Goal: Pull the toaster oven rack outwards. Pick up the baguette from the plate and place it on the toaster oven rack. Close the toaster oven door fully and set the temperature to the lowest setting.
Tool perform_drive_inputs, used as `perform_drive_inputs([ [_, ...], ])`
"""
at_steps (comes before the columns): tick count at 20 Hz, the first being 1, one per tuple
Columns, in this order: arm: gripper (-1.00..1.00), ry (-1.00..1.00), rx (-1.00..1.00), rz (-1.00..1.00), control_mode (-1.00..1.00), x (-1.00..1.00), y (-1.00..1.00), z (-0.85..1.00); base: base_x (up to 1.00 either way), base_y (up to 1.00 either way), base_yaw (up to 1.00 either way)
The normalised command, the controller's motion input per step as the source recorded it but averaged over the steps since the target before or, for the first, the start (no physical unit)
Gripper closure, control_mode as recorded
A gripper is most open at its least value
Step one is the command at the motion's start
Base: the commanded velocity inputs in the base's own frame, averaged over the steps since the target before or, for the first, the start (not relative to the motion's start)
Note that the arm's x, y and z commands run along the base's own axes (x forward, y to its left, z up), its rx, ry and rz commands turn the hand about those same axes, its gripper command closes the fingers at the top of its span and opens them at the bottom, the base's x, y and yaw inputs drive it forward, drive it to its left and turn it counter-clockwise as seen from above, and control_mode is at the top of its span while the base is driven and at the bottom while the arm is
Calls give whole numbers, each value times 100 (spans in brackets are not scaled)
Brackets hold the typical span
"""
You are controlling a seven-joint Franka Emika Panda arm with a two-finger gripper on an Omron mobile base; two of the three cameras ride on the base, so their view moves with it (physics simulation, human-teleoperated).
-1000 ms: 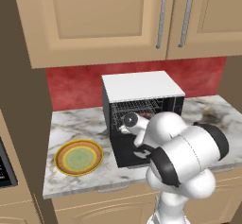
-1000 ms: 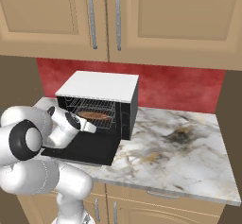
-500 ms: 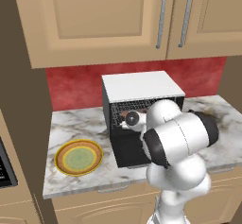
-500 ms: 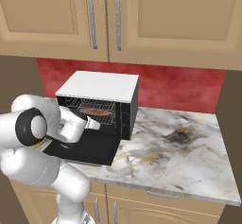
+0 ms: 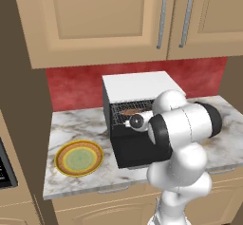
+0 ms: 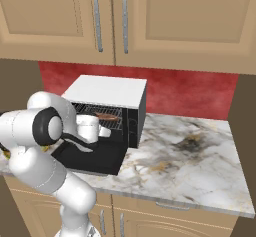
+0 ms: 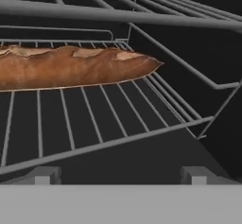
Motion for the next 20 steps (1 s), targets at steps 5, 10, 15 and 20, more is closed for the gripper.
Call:
perform_drive_inputs([
  [5,-100,-5,0,0,-100,-1,-47,0,0,0,0],
  [10,-100,-2,5,0,-100,-18,-49,16,0,0,0],
  [15,-100,0,22,0,-100,-51,-30,44,0,0,0],
  [20,-100,6,31,0,-100,-76,-14,59,0,0,0],
])
